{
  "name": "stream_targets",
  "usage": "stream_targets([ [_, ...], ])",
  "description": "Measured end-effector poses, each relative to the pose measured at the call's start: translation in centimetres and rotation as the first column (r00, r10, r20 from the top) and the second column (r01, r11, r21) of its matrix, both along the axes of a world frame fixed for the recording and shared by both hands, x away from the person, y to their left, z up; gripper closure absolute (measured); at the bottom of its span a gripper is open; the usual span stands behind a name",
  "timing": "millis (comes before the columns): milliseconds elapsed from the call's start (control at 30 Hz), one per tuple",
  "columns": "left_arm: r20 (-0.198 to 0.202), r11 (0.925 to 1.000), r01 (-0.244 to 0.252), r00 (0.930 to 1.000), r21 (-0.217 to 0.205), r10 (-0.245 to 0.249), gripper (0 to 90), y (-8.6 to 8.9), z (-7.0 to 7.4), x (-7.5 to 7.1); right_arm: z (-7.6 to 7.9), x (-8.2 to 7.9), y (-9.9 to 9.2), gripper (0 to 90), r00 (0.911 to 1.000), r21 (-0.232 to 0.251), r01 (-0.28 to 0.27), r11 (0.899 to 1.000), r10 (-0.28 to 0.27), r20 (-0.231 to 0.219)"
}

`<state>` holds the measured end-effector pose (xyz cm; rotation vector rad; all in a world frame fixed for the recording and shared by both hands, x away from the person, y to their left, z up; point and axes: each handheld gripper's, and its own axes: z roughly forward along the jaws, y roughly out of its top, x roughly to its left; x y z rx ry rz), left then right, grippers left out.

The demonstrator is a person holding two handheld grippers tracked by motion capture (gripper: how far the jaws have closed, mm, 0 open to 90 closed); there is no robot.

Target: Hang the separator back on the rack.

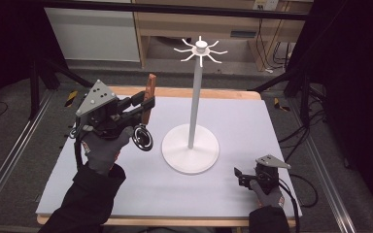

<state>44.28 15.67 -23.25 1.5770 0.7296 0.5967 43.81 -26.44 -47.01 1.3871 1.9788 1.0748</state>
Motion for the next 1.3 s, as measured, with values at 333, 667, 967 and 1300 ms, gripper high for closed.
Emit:
stream_targets([
  [333,0.026,0.9999,0.013,0.9996,0.002,-0.013,67.7,-0.9,1.4,-0.3,0.0,0.0,-0.1,5.4,1.0,-0.004,0.002,1.0,-0.002,0.007],
  [667,0.039,0.9997,0.024,0.999,-0.002,-0.024,67.7,-1.5,2.5,-0.3,0.0,0.0,-0.1,5.4,1.0,-0.002,0.004,1.0,-0.004,0.005],
  [967,0.052,0.9996,0.025,0.9983,0.012,-0.025,67.7,-2.5,3.5,0.0,0.0,0.0,-0.1,5.4,1.0,-0.002,0.006,1.0,-0.006,0.005],
  [1300,0.053,0.9992,0.036,0.9979,0.02,-0.037,67.7,-3.7,4.1,0.4,0.1,0.0,-0.1,5.4,1.0,0.004,0.006,1.0,-0.006,0.001],
])
